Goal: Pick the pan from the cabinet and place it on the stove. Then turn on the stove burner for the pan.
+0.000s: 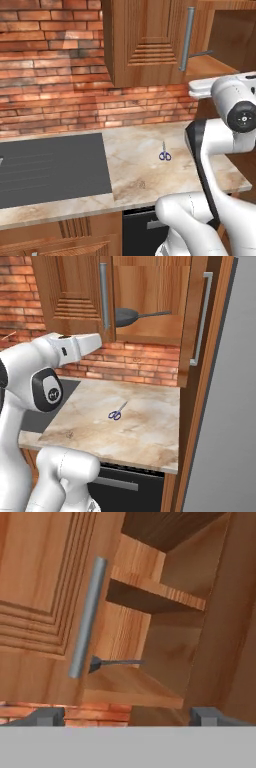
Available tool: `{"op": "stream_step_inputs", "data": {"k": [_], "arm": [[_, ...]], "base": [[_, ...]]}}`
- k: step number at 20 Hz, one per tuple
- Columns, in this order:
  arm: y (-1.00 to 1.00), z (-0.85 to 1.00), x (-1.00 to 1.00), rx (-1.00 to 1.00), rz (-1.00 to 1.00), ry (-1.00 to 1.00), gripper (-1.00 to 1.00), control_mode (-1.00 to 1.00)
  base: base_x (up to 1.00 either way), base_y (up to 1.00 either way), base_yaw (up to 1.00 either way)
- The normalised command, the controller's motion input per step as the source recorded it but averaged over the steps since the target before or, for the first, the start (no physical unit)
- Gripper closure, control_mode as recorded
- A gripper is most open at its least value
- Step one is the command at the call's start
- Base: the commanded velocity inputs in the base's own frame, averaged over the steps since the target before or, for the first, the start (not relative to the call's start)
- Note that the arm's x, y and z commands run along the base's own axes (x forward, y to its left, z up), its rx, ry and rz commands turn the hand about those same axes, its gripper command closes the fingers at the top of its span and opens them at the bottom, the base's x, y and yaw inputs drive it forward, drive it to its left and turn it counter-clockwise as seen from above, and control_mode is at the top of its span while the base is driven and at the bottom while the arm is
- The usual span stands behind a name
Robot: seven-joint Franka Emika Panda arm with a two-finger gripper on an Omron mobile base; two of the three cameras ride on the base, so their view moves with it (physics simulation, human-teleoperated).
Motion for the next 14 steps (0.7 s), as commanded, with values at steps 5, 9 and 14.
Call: {"op": "stream_step_inputs", "data": {"k": [5,9,14], "arm": [[0.17,0.22,0.19,0.23,0.14,-0.06,-1.00,-1.00],[0.01,0.21,0.33,0.17,0.12,-0.03,-1.00,-1.00],[-0.11,0.04,0.35,0.07,0.08,-0.01,-1.00,-1.00]], "base": [[0.00,0.00,0.00],[0.00,0.00,0.00],[0.00,0.00,0.00]]}}
